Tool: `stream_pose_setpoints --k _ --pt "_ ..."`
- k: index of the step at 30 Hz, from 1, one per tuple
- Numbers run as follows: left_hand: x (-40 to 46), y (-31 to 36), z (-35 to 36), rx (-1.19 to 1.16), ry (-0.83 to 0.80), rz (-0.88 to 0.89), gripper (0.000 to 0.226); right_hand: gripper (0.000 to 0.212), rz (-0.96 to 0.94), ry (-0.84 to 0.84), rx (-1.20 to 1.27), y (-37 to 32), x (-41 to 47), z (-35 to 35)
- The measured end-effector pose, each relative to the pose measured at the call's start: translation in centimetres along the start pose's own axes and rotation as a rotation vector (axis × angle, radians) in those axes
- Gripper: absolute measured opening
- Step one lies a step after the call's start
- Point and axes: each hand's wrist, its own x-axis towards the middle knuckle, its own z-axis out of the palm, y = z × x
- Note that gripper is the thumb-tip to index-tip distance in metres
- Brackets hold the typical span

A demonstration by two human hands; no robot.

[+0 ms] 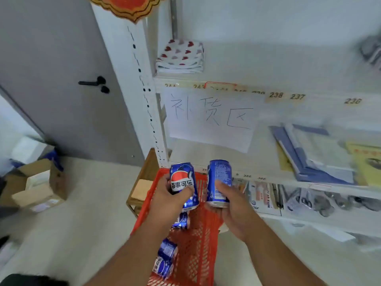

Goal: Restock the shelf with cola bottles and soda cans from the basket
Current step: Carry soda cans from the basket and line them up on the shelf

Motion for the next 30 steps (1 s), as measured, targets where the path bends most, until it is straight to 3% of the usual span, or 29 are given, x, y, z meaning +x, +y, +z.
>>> stream_pose_setpoints --k 5,9,15,22,27,30 --pt "-2.7 1.8 2.6 0.003 -0.210 0.086 0.056 0.050 -0.115 0.141 0.155 -1.2 -6.5 -2.3" --pt "-5.2 2.6 6.3 -0.015 -0.372 0.103 0.060 0.032 -0.232 0.297 0.037 -1.9 -11.7 -5.0" --pt "-10.4 2.6 14.0 0.023 -0.611 0.110 0.051 0.062 -0.368 0.522 -0.180 -2.6 -19.9 -10.8" --pt "-20.5 1.3 25.5 0.037 -0.856 0.099 0.039 0.058 -0.476 0.813 -0.153 -2.4 -31.3 -19.6" --pt "-29.6 -0.8 34.3 0.184 -1.009 0.178 0.071 0.050 -0.523 0.884 -0.019 -2.0 -41.2 -27.1" --pt "-34.8 -2.6 39.4 0.259 -1.108 0.237 0.065 0.055 -0.520 0.932 0.081 -1.0 -47.1 -31.7"
